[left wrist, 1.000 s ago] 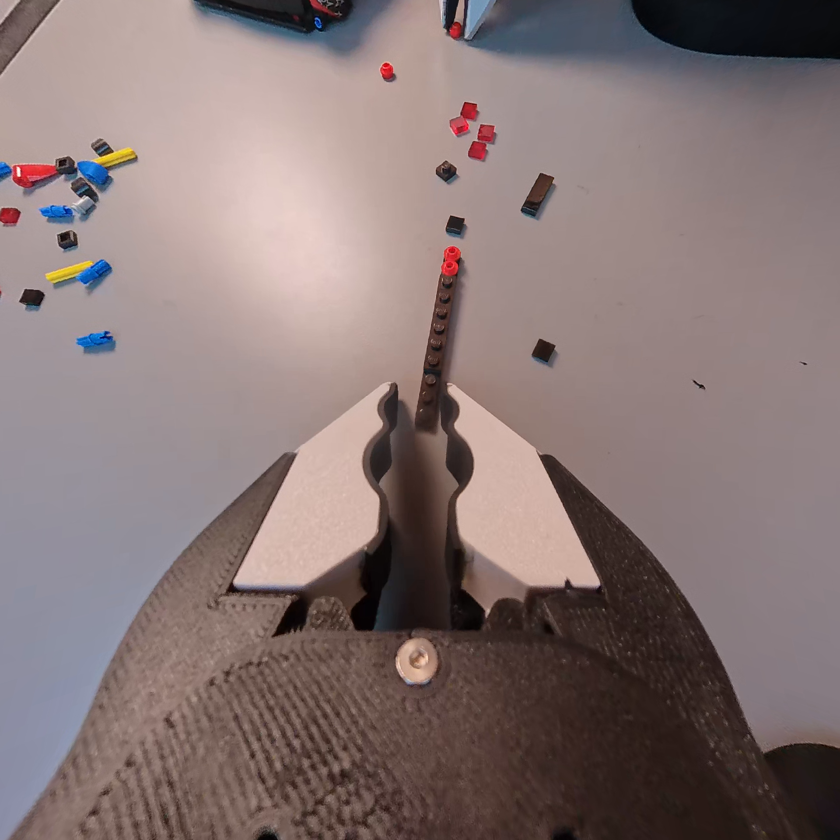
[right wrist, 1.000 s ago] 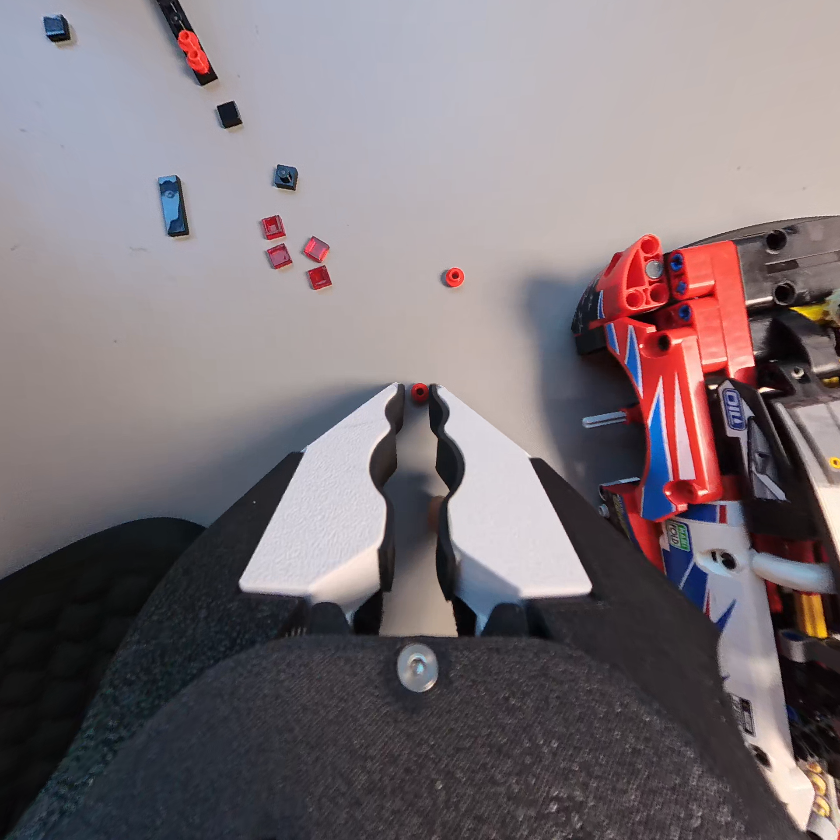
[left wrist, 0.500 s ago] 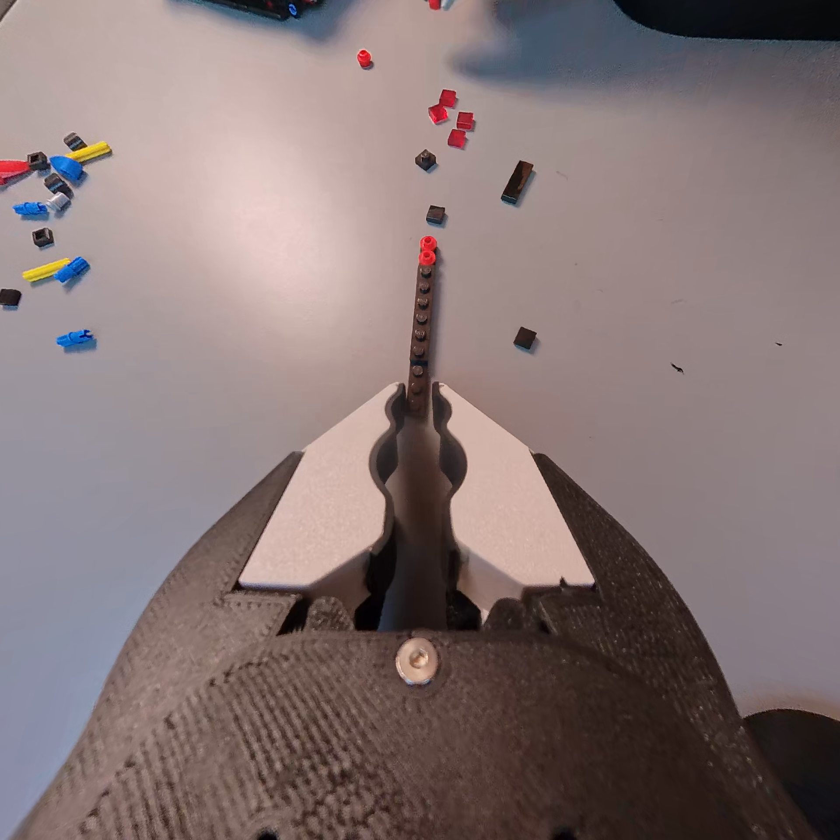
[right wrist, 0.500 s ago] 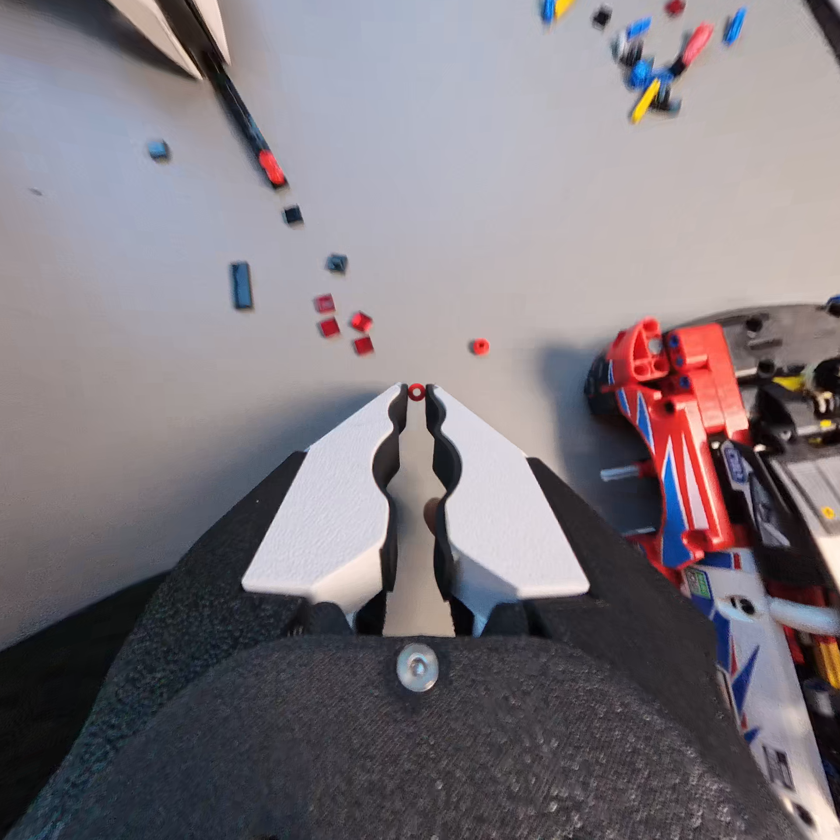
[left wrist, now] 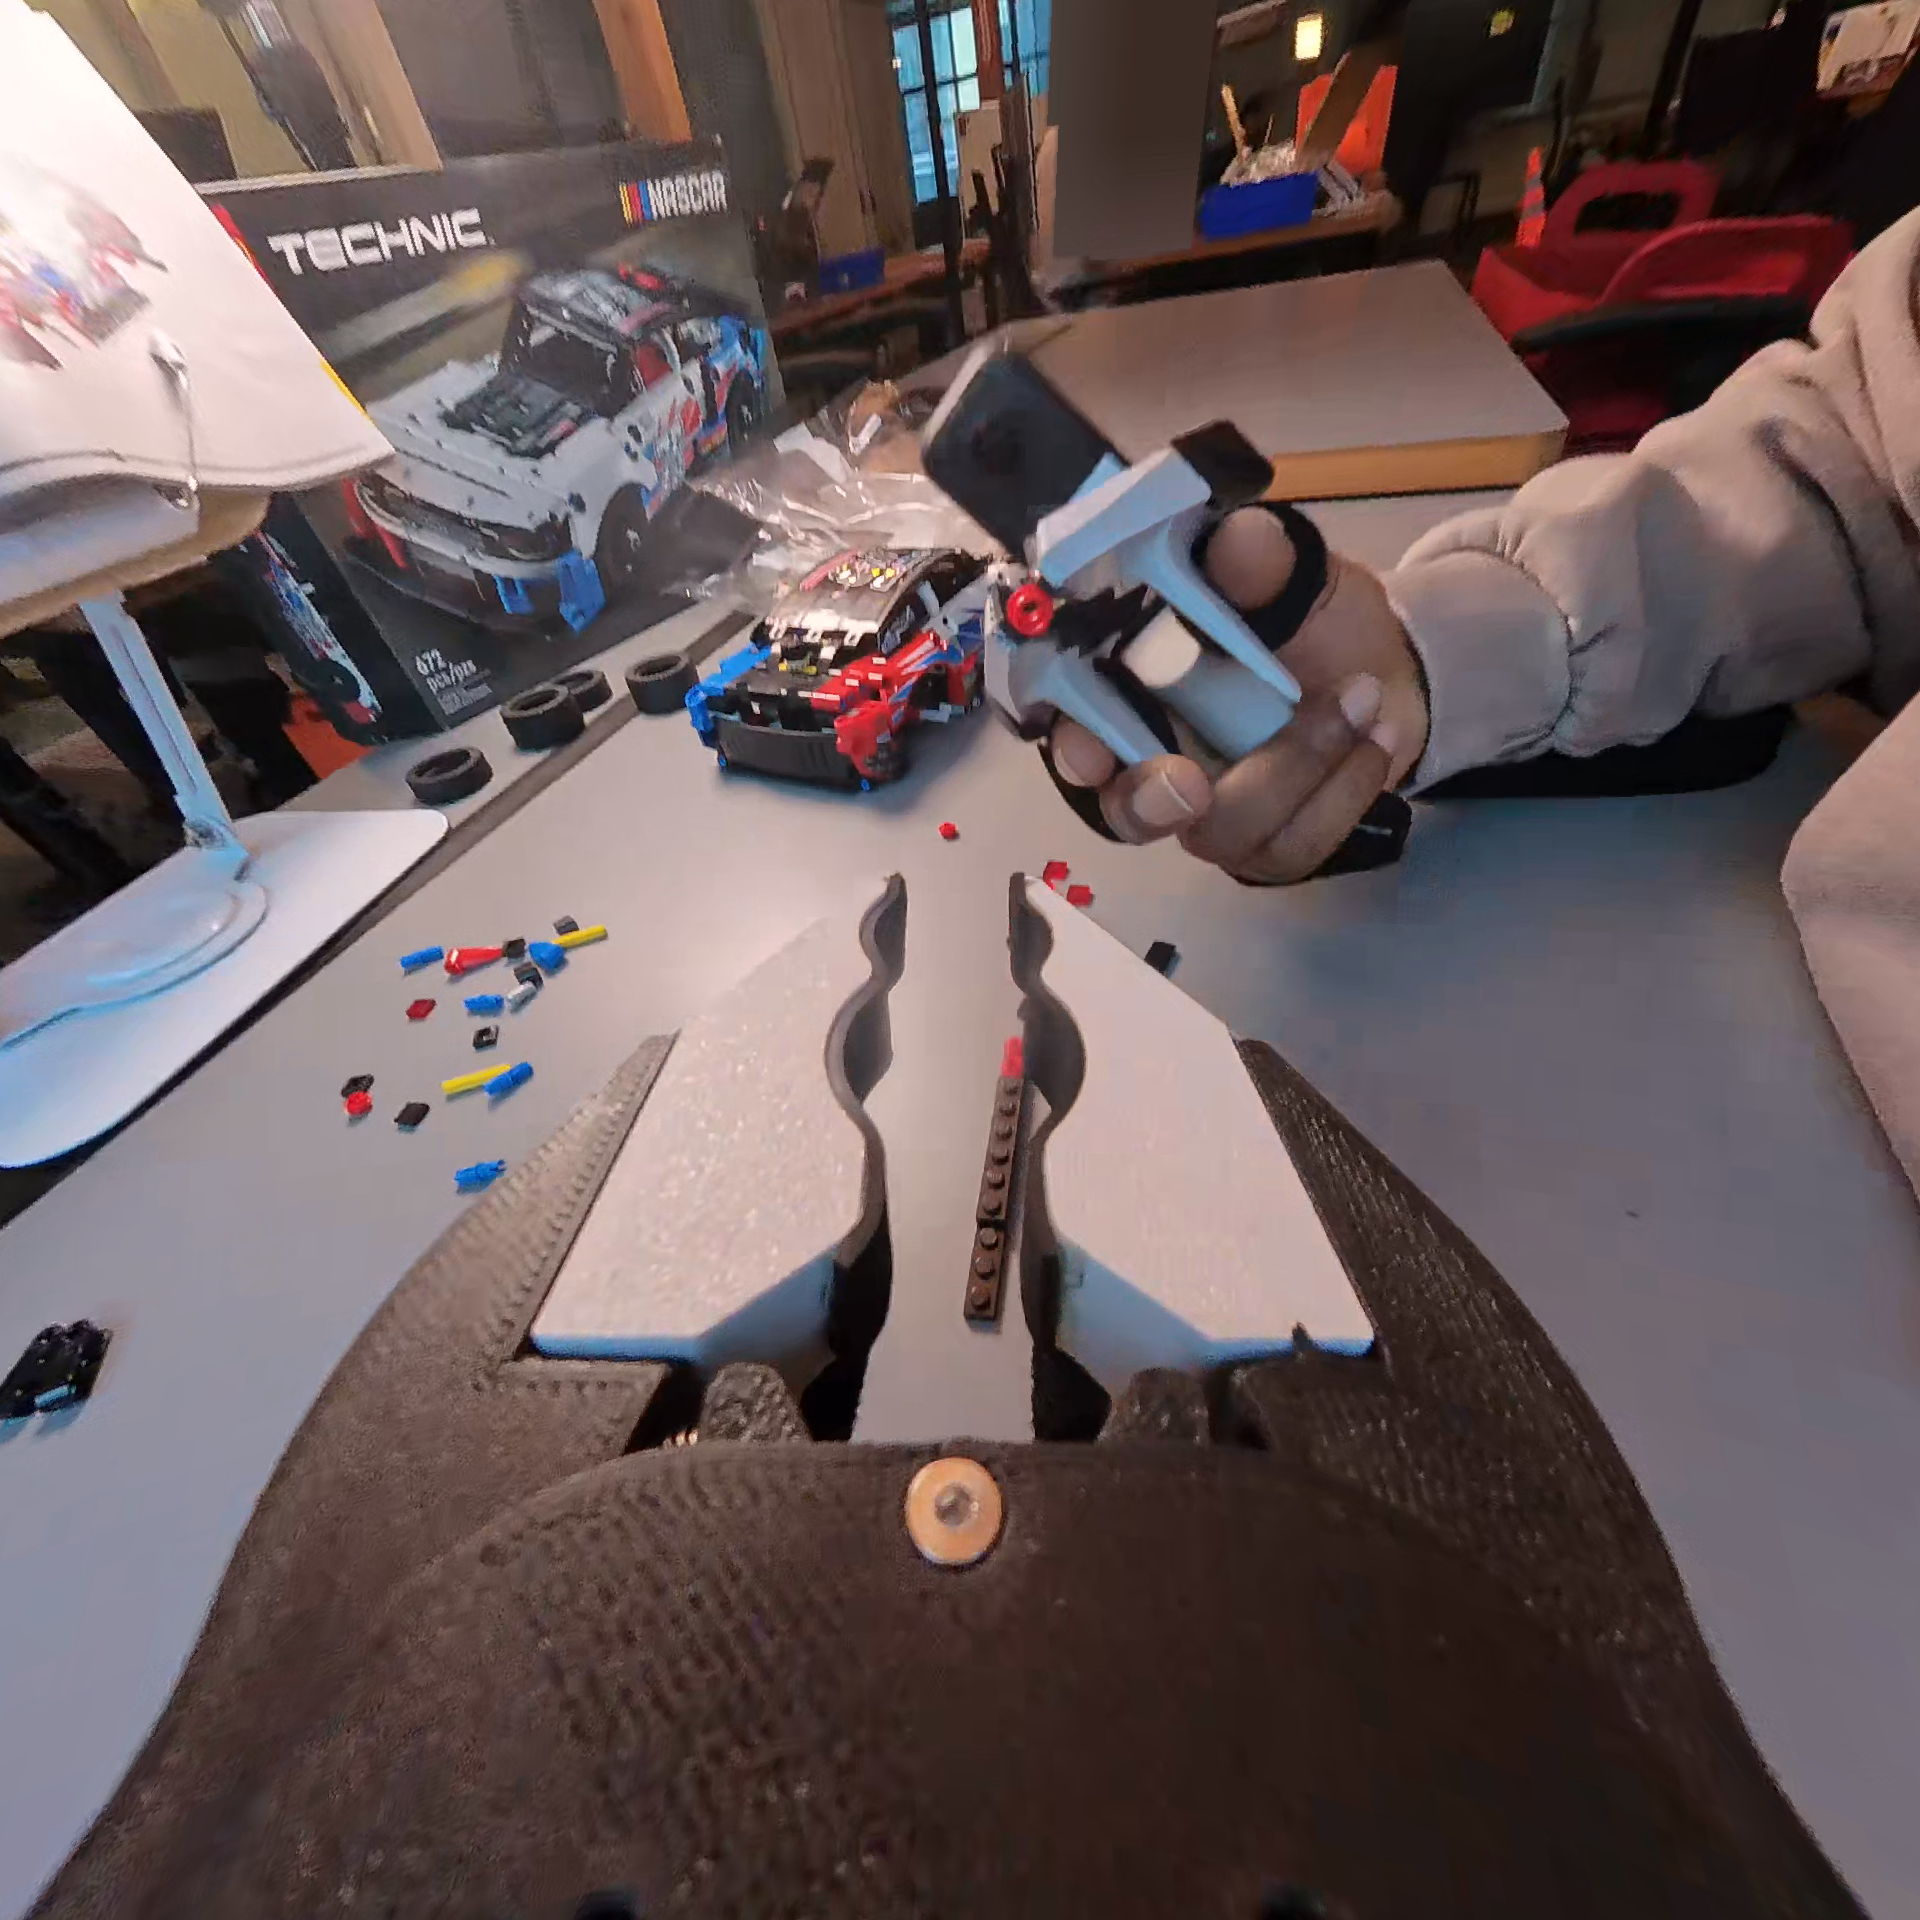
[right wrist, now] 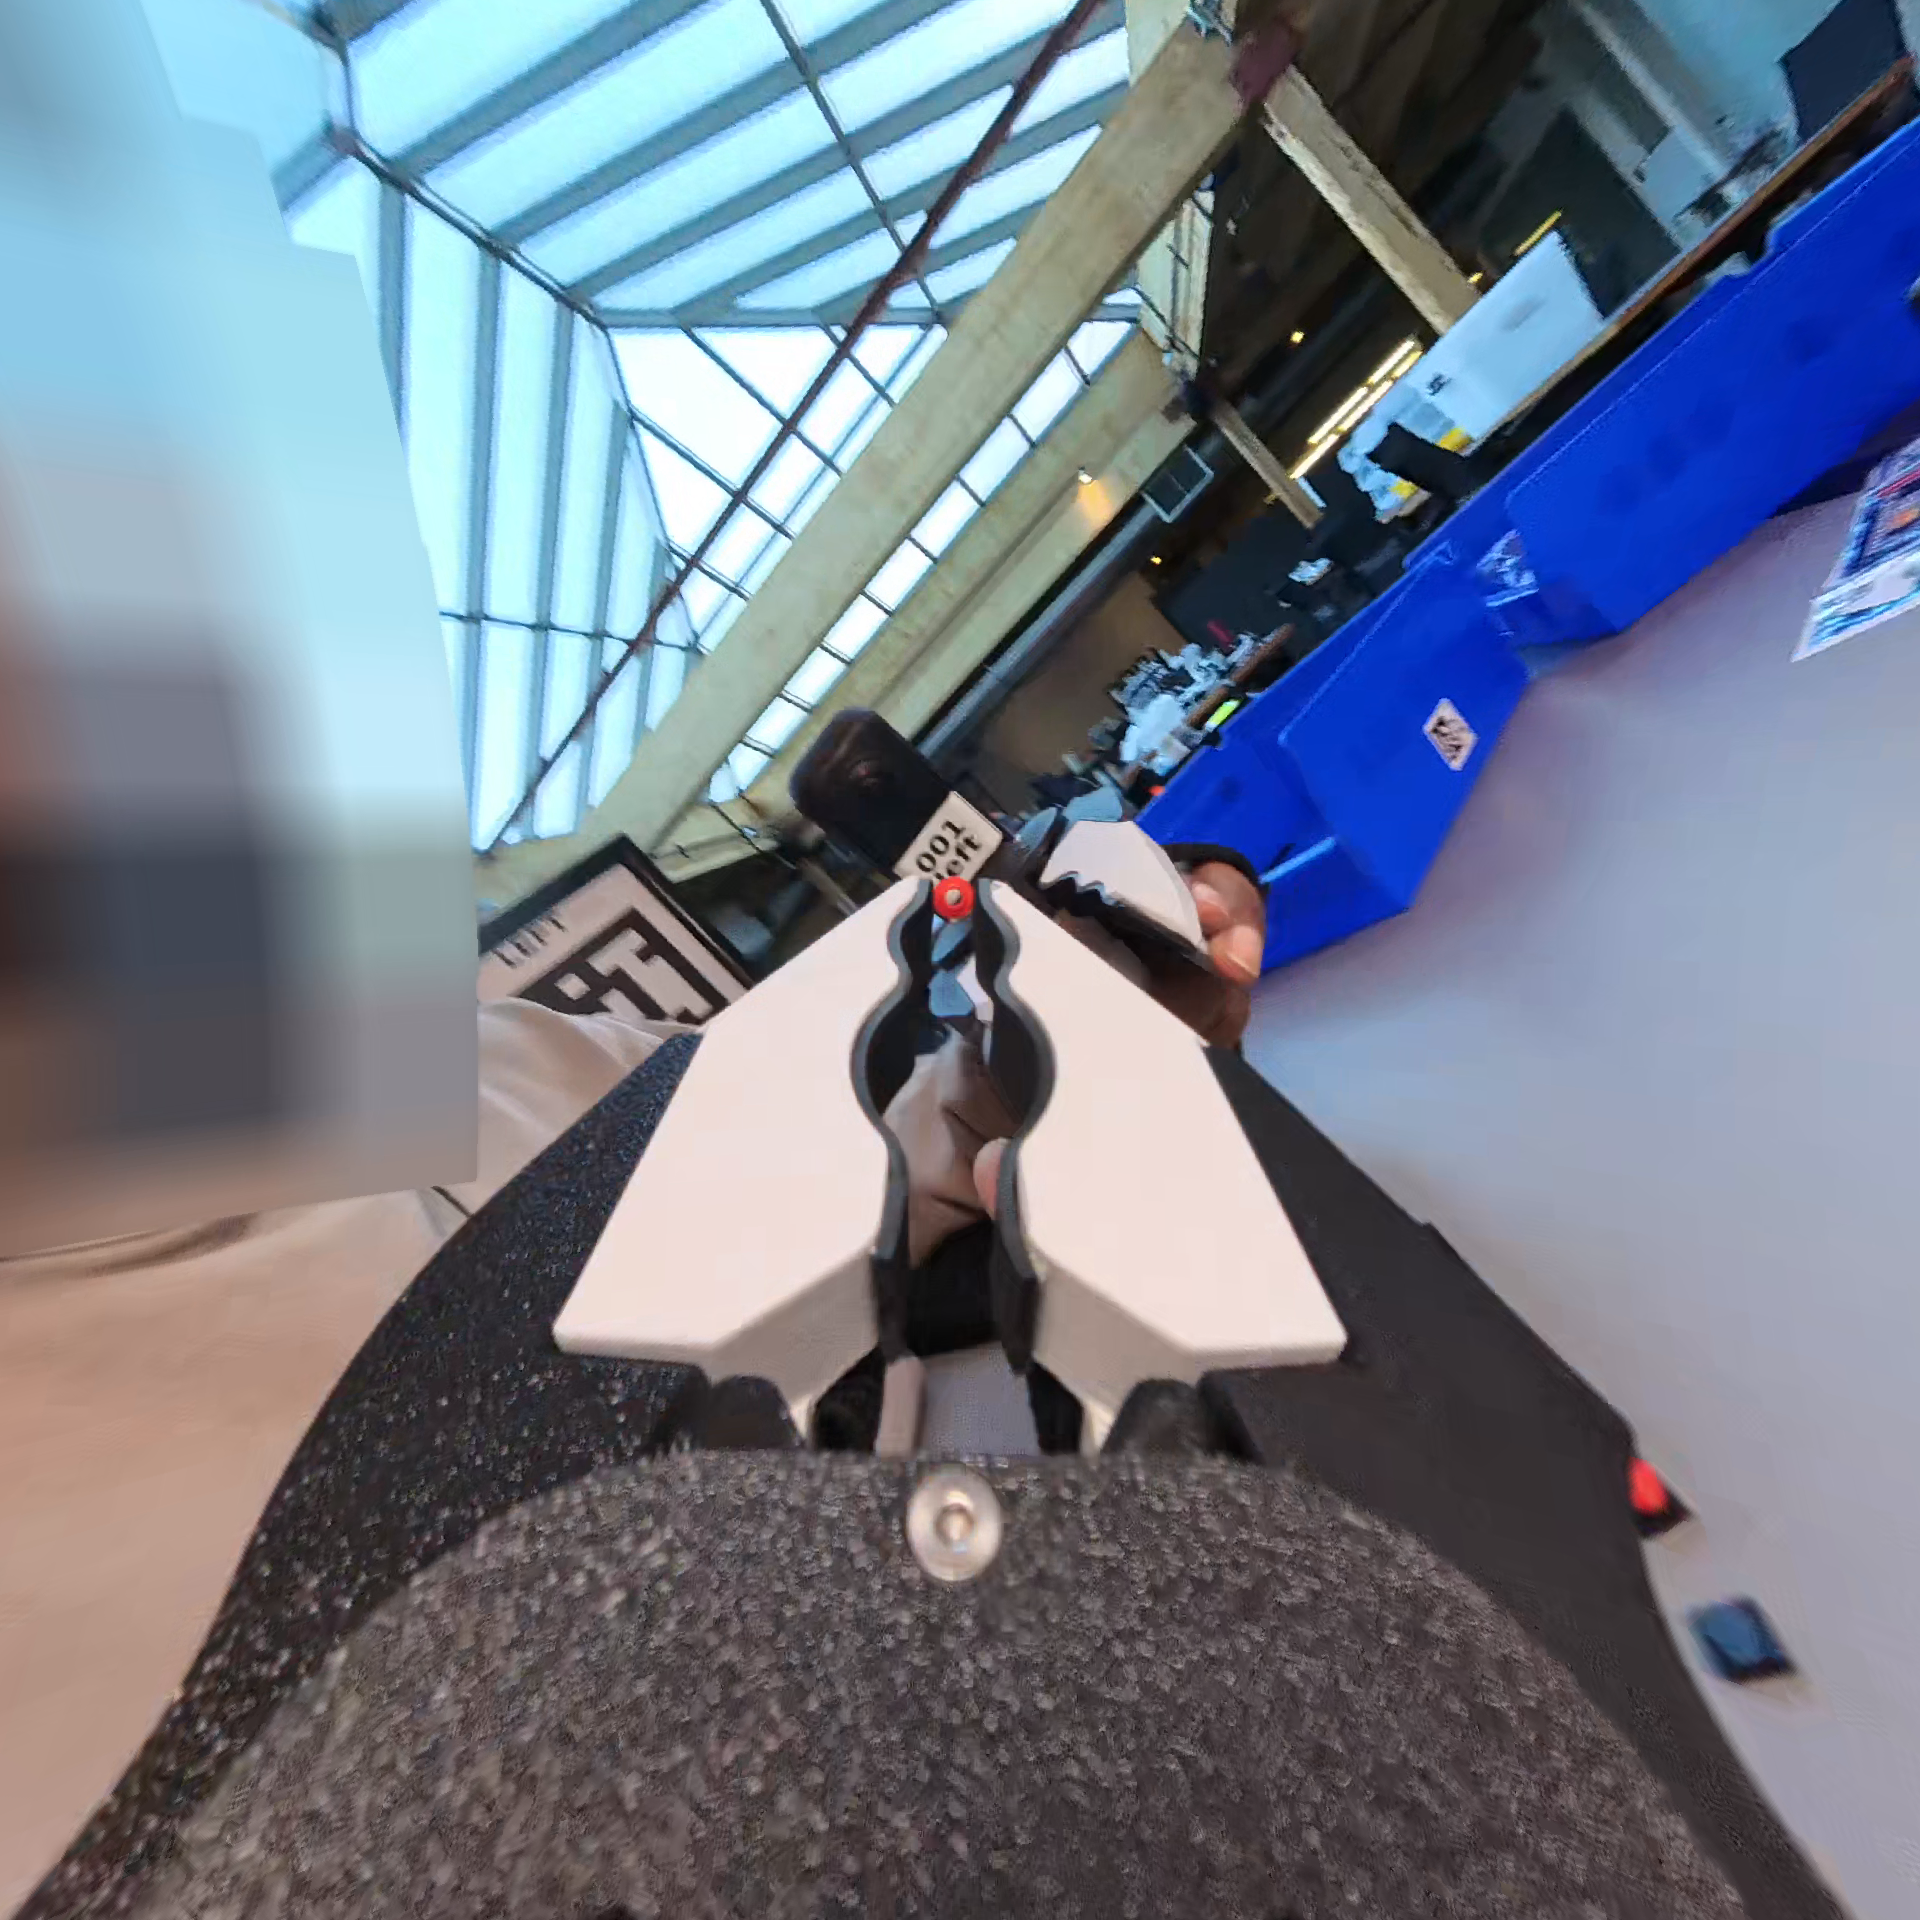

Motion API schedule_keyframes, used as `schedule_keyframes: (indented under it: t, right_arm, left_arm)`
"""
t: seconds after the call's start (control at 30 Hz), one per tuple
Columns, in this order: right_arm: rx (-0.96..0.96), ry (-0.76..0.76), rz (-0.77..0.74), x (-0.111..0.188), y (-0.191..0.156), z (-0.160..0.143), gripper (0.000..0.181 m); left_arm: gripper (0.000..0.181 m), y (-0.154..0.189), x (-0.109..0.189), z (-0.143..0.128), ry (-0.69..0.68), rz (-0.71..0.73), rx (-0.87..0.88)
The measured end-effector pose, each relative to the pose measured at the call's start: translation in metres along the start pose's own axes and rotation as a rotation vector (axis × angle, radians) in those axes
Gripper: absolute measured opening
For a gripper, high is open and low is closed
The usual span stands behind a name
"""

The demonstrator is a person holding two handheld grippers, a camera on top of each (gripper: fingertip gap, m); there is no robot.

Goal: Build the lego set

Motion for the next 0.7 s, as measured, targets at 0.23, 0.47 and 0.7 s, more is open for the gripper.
schedule_keyframes:
  t: [0.23,0.47,0.7]
  right_arm:
    - [-0.174,0.052,0.17,0.001,-0.005,-0.008,0.005]
    - [-0.189,-0.011,0.146,-0.004,-0.001,-0.019,0.005]
    - [-0.142,-0.05,0.084,-0.005,0.002,-0.021,0.004]
  left_arm:
    - [0.016,0.018,0.002,0.026,0.119,0.015,-0.078]
    - [0.01,0.035,-0.001,0.033,0.122,0.008,-0.201]
    - [0.005,0.034,0.0,0.028,0.078,0.05,-0.29]
Point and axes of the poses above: each gripper's, where its closed fingertips meet, x back along the fingers, z out of its top, y = z × x across the jaws, the point moved 7 cm from there along x, back along the fingers, and after that the axes turned 3 degrees about x, right-handed, at the moved point
